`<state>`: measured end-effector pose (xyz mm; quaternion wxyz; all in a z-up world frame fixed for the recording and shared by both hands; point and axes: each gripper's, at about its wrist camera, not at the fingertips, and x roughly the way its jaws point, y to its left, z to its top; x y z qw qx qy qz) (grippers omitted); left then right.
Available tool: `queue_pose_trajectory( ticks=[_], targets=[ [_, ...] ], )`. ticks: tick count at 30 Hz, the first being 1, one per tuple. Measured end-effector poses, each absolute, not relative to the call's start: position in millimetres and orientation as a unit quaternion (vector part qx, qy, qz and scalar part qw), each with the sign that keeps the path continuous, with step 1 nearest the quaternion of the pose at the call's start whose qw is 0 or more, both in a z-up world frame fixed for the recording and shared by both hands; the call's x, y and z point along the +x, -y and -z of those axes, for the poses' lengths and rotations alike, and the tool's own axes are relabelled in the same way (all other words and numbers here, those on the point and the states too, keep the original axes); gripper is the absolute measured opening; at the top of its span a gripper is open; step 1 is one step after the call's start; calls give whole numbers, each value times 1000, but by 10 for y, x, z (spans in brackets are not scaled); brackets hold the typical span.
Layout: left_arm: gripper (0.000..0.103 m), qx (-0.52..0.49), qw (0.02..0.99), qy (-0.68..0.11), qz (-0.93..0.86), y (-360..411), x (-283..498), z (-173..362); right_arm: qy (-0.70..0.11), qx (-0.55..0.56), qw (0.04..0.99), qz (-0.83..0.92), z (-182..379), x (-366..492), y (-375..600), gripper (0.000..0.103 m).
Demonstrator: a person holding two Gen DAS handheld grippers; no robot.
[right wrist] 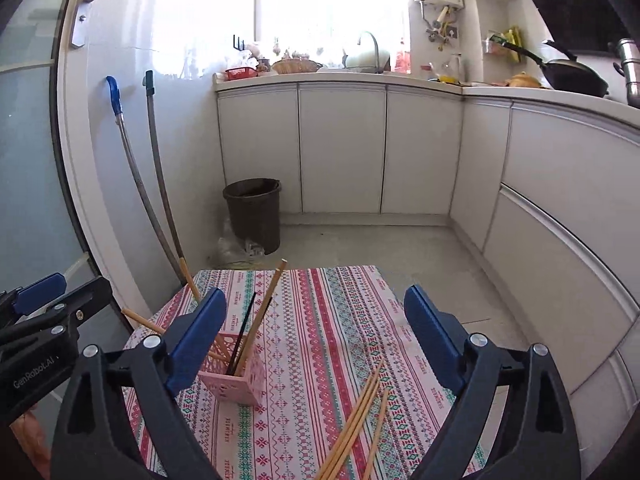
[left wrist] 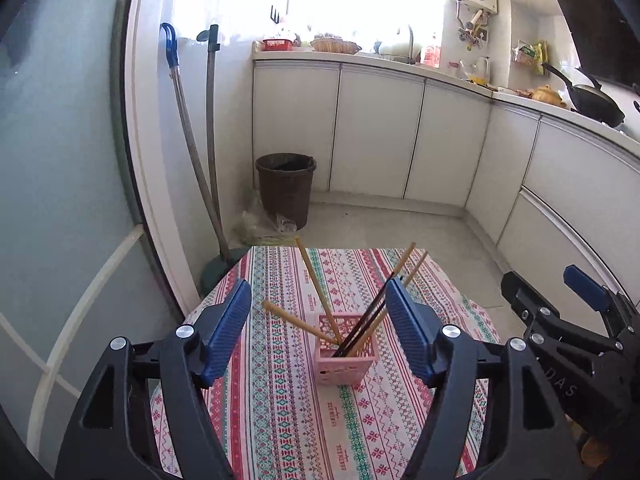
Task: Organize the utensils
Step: 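Lift both open grippers away from the pink basket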
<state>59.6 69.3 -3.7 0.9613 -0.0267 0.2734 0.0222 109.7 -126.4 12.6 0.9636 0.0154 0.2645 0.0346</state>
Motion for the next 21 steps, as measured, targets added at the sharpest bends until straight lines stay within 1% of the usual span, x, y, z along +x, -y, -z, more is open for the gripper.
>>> queue_pose_trajectory(
  ticks=[2, 6, 9, 15, 18, 21],
  targets=[
    [67, -25, 960, -278, -20, -669, 553, 83, -268, 18, 963, -20, -93, 1057, 1324, 92],
    [74, -23, 959, -283, -19, -614, 495, 158, -278, 21, 960, -4, -23, 997, 1408, 96],
    [75, -18, 959, -284, -19, -579, 469, 188, -285, 19, 958, 6, 27, 976, 1456, 96],
    [84, -6, 958, -286, -16, -496, 432, 241, -292, 20, 956, 20, 76, 933, 1535, 96],
    [85, -3, 957, -289, -15, -472, 425, 270, -297, 21, 954, 21, 108, 916, 1566, 96],
    [90, 1, 956, -294, -14, -448, 420, 306, -302, 19, 953, 21, 141, 892, 1582, 96]
  ],
)
